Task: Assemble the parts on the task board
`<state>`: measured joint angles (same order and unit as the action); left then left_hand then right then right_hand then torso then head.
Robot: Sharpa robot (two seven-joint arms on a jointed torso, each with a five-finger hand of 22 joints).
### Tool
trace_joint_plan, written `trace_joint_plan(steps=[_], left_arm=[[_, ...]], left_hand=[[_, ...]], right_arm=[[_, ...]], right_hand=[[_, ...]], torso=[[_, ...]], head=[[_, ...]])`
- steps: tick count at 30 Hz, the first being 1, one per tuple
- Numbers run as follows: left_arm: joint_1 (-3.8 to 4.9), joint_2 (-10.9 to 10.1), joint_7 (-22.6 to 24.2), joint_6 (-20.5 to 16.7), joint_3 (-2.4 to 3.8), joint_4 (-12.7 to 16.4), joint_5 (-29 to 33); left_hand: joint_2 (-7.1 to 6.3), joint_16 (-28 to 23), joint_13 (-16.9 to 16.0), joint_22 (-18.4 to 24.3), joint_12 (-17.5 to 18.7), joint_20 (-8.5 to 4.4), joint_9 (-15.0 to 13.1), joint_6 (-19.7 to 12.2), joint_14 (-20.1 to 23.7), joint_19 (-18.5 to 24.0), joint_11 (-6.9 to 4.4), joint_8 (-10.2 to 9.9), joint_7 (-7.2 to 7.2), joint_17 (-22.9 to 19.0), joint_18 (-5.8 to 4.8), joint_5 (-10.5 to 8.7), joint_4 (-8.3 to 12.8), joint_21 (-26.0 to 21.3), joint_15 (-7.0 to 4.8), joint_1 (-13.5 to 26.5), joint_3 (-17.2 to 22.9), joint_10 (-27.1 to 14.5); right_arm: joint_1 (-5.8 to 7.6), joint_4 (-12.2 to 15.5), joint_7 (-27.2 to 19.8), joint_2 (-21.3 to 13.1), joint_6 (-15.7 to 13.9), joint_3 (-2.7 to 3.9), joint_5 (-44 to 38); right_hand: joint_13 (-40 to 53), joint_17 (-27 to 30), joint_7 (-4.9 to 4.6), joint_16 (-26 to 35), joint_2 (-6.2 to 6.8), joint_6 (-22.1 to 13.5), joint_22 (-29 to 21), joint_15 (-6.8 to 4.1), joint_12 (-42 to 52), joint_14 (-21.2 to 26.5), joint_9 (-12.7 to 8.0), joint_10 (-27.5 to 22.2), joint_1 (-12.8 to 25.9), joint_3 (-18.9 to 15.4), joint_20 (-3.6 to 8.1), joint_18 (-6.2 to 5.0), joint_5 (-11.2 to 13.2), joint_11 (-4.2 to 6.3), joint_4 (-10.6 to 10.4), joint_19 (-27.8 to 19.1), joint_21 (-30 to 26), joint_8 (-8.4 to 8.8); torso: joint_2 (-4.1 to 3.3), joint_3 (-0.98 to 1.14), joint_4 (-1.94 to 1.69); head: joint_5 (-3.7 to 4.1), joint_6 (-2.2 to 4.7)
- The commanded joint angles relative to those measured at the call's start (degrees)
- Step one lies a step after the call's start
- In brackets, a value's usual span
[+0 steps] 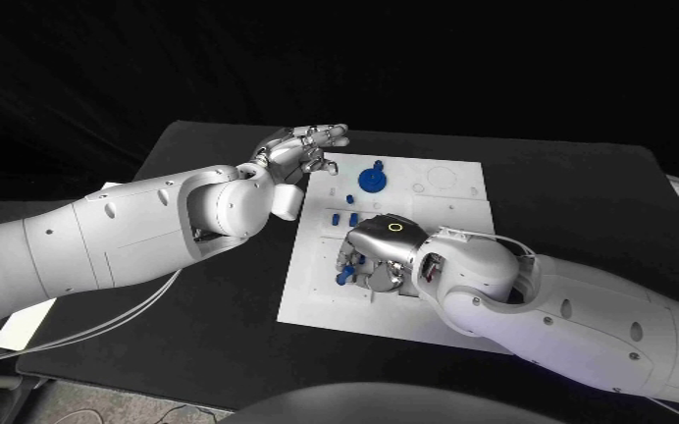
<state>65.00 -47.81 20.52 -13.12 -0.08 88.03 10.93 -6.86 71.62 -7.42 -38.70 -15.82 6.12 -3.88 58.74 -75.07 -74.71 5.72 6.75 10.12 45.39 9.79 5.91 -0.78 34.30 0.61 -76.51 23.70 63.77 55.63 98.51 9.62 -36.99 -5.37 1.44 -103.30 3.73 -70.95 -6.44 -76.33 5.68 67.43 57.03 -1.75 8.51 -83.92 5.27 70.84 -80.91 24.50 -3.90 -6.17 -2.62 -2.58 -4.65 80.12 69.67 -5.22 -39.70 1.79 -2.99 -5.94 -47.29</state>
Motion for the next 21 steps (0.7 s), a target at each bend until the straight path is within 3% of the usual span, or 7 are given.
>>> trace_joint_plan(steps=[1, 7, 10, 15, 21], left_arm=[[0.04, 0.1, 0.2, 1.2, 0.03, 0.1, -0.3], [0.04, 0.1, 0.1, 1.3, 0.03, 0.2, -0.3], [0.04, 0.0, 0.1, 1.2, 0.03, 0.2, -0.3], [0.04, -0.1, 0.1, 1.2, 0.03, 0.3, -0.3], [0.04, -0.2, 0.0, 1.2, 0.03, 0.3, -0.8]], left_hand=[[0.20, -0.3, -0.1, 0.1, -0.4, -0.05, 0.1, -0.4, 0.3, 0.3, -0.17, 0.0, -0.03, -0.1, 0.57, 0.18, 0.2, -0.4, 0.01, -0.1, -0.2, -0.4], [0.20, -0.3, -0.1, 0.1, -0.4, -0.05, 0.1, -0.4, 0.3, 0.3, -0.17, 0.0, -0.03, -0.1, 0.57, 0.18, 0.2, -0.4, 0.01, -0.1, -0.2, -0.4], [0.20, -0.3, -0.1, 0.1, -0.4, -0.05, 0.1, -0.4, 0.3, 0.3, -0.17, 0.0, -0.03, -0.1, 0.57, 0.18, 0.2, -0.4, 0.01, -0.1, -0.2, -0.4], [0.20, -0.3, -0.1, 0.1, -0.4, -0.05, 0.1, -0.4, 0.3, 0.3, -0.17, 0.0, -0.03, -0.1, 0.57, 0.18, 0.2, -0.4, 0.01, -0.1, -0.2, -0.4], [0.20, -0.3, -0.1, 0.1, -0.4, -0.05, 0.1, -0.4, 0.3, 0.3, -0.17, 0.0, -0.03, -0.1, 0.57, 0.18, 0.2, -0.4, 0.01, -0.1, -0.2, -0.4]], right_arm=[[-0.12, -0.1, 1.1, 0.4, 2.9, -0.20, -2.2], [-0.12, -0.5, 2.1, 1.0, 3.9, -0.41, -3.0], [-0.12, -0.6, 2.2, 1.1, 3.8, -0.48, -3.2], [-0.12, -0.7, 1.7, 1.2, 2.3, -0.55, -3.2], [-0.12, -0.6, 0.6, 1.3, -0.1, -0.60, -3.2]], right_hand=[[0.1, 0.0, -0.08, -0.3, 0.34, 0.3, -0.1, -0.21, -0.4, -2.8, 0.3, 0.2, -0.2, 0.1, 0.35, -0.04, -0.2, -0.24, 0.1, 0.0, -0.1, -0.07], [0.0, -0.1, -0.51, -0.4, 1.16, -0.7, 0.1, 0.12, -1.3, -2.8, 0.2, -0.5, 0.9, -0.4, 0.12, 0.00, -0.3, -0.67, -0.1, 0.1, 0.0, 0.59], [-0.1, 0.2, -1.28, -0.3, 2.01, -2.4, -0.2, 0.71, -2.6, -2.8, -0.2, -2.3, 1.8, -0.9, -0.29, 0.00, -0.4, -1.38, -0.4, 0.0, -0.2, 1.55], [-0.2, 1.2, -2.14, 0.4, 3.31, -5.6, -1.5, 1.73, -4.6, -2.5, -1.0, -7.0, 2.9, -2.1, -1.33, -0.21, -0.8, -2.64, -0.6, -0.6, -1.2, 1.74], [0.0, 1.9, -2.01, 0.8, 3.38, -7.3, -2.1, 2.12, -4.3, -2.3, -1.3, -11.0, 3.0, -3.9, -2.07, -0.40, -0.9, -3.01, -0.2, -0.9, -1.5, 1.66]], torso=[[-0.02, -0.06, -0.03], [0.02, -0.06, -0.06], [0.03, -0.09, -0.04], [0.02, -0.06, -0.05], [0.04, -0.04, 0.00]], head=[[0.08, 0.02], [0.11, 0.01], [0.08, -0.07], [0.06, -0.11], [0.04, -0.08]])
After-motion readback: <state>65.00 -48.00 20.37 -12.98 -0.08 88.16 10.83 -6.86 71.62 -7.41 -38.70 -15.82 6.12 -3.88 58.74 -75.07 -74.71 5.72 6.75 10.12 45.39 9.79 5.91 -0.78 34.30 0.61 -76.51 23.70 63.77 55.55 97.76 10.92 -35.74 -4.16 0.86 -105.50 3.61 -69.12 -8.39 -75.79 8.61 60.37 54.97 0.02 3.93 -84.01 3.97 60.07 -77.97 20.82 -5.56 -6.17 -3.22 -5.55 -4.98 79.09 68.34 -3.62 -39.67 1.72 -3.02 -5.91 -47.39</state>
